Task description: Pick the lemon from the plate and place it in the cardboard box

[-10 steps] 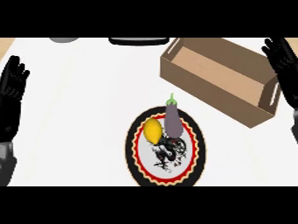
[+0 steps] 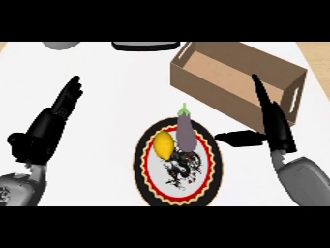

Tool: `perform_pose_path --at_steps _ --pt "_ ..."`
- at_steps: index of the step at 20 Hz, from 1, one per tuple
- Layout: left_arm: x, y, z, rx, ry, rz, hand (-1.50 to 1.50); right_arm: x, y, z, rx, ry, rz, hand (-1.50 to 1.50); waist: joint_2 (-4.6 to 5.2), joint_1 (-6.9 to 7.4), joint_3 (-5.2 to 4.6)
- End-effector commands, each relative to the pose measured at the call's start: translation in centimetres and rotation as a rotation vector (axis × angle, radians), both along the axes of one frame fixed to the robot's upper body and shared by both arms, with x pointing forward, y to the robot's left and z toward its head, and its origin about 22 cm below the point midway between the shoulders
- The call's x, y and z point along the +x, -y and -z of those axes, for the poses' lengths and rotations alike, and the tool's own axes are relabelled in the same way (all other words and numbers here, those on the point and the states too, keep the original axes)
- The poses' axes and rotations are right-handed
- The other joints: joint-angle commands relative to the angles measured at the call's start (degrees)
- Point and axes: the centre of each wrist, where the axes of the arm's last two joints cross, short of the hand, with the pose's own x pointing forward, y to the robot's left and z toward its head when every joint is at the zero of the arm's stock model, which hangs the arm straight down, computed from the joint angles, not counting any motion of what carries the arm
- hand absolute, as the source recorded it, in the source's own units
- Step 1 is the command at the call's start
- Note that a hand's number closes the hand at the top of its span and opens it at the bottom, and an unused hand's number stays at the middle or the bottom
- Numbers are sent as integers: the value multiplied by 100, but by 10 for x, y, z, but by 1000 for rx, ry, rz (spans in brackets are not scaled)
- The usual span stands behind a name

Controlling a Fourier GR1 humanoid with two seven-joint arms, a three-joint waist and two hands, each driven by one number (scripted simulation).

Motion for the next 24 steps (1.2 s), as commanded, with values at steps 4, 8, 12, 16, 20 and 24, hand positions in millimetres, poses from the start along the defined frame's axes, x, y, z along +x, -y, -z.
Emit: perform_pose_path --at_steps 4,8,12,16,20,24 --pt "-2 23 11 7 -65 126 0 -37 -24 57 -561 -23 -72 -150 -55 55 -33" --pt "-2 22 15 0 -104 124 0 -40 -62 38 -709 27 -63 -150 -141 13 -16" --pt "-2 31 21 -2 -101 146 0 -45 -120 9 -798 -43 -48 -150 -124 37 -7" --pt "0 30 28 -2 -102 155 0 -77 -185 -19 -804 -214 -89 -150 -52 76 21" --pt "2 37 15 -7 -89 168 0 -96 -221 -54 -788 -352 -85 -150 -49 132 48" --pt "1 49 27 -3 -97 184 0 -75 -223 -67 -762 -422 -31 -150 15 264 58"
